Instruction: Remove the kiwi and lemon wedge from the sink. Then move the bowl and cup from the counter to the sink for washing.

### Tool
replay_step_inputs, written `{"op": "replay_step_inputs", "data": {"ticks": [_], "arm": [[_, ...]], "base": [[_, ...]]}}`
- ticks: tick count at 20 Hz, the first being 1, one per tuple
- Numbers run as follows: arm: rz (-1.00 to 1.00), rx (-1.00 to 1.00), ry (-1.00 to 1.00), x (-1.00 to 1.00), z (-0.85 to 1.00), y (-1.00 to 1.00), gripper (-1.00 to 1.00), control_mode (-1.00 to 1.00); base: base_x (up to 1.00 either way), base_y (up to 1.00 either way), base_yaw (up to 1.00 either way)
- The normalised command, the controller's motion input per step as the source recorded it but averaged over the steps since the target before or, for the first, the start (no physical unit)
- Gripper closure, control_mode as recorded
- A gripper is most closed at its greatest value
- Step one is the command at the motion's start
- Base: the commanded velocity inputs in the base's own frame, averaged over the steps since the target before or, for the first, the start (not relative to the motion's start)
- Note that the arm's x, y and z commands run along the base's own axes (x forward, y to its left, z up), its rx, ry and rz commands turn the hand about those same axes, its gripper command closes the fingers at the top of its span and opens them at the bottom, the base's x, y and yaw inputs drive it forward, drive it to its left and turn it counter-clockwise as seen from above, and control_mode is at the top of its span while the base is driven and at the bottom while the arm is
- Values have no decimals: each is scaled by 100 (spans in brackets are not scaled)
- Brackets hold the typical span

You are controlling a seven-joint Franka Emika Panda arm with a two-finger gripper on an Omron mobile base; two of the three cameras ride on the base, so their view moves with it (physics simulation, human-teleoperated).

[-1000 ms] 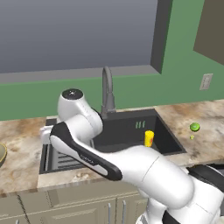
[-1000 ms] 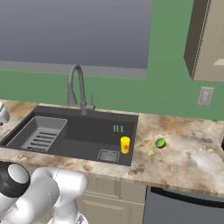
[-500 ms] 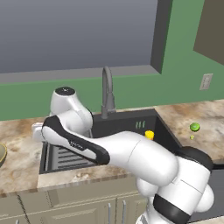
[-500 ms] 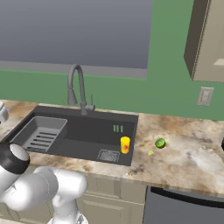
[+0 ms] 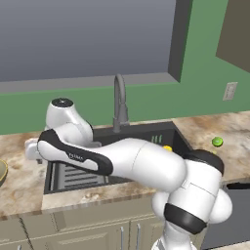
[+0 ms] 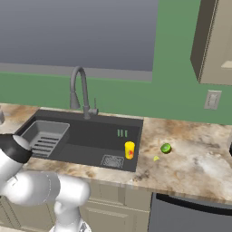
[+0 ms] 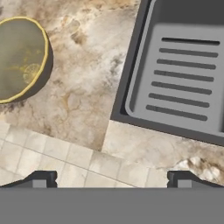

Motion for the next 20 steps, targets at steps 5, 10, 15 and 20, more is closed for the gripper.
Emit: {"op": "replay_step_inputs", "data": {"ticks": [5,10,15,20], "arm": [[4,0,0,6,-3,27,-100,-100],[2,0,0,21,-9,31,-100,-100],[0,0,0,20,-13,34,-100,-100],[0,0,0,22,-12,34,-100,-100]], "base": [[0,0,0],[0,0,0],[0,0,0],[0,0,0]]}}
